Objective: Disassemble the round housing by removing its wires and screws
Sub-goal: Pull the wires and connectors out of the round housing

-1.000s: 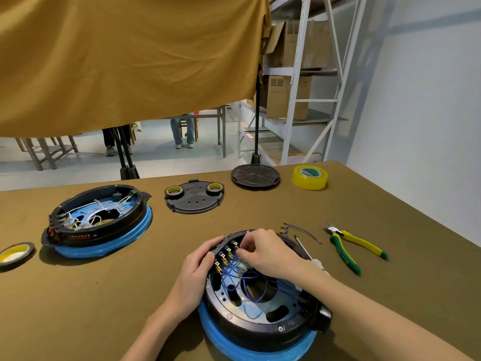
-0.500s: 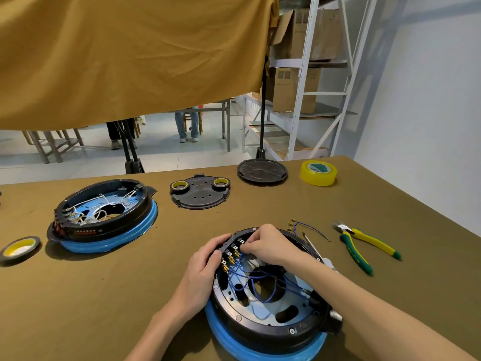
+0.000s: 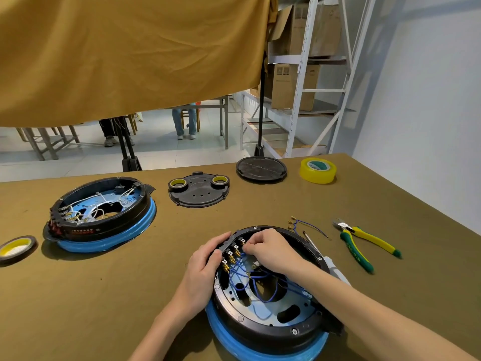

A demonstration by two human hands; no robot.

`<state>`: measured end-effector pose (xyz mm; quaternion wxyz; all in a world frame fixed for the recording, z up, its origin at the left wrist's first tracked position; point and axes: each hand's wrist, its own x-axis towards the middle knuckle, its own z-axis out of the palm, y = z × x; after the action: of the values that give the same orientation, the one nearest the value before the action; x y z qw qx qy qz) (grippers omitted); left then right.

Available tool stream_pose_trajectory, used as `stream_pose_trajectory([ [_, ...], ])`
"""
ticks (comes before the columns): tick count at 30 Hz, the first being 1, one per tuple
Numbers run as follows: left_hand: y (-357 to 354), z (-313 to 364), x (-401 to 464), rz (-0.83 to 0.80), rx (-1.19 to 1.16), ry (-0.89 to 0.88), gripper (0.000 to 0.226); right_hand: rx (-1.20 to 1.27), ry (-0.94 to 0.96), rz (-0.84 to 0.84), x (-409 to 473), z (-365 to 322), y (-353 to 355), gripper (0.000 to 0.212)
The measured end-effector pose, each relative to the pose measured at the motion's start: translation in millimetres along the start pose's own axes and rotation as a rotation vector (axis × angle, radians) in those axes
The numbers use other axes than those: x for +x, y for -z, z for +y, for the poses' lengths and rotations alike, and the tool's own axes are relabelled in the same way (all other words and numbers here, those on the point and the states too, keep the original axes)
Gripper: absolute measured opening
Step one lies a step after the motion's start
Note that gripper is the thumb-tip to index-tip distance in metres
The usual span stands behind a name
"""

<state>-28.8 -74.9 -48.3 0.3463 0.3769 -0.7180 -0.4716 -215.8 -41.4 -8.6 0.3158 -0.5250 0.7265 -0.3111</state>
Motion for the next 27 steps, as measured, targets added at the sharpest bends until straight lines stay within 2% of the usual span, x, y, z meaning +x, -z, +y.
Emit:
stream_pose_trajectory([
  [4, 0.5, 1.1, -0.3, 0.001, 0.003, 0.001, 0.051, -0.088, 0.041, 0.042, -3.3, -0.6, -2.1, 0.031],
  [7, 0.9, 1.8, -0.4, 0.000, -0.006, -0.003, 0.050, -0.129, 0.087, 0.111, -8.2, -1.3, 1.6, 0.022],
  [10, 1.1, 1.4, -0.7, -0.012, -0.012, 0.000, 0.049, -0.278, 0.253, 0.185, -19.0, -0.3, 2.5, 0.013],
  [13, 1.3, 1.0, -0.3, -0.018, -0.018, -0.003, 0.049, -0.420, 0.425, 0.220, -28.0, 0.2, 2.5, 0.015],
  [18, 1.0, 1.5, -0.6, -0.016, -0.008, -0.026, 0.049, -0.468, 0.366, 0.067, -27.8, -2.9, 1.0, 0.011],
  [23, 1.3, 1.0, 0.0, -0.007, -0.005, -0.023, 0.047, -0.544, 0.357, 0.044, -21.6, -8.2, 0.8, 0.017],
  [27, 1.2, -1.2, 0.8, -0.004, -0.004, -0.021, 0.046, -0.584, 0.404, 0.093, -23.0, -3.5, -2.3, 0.016],
])
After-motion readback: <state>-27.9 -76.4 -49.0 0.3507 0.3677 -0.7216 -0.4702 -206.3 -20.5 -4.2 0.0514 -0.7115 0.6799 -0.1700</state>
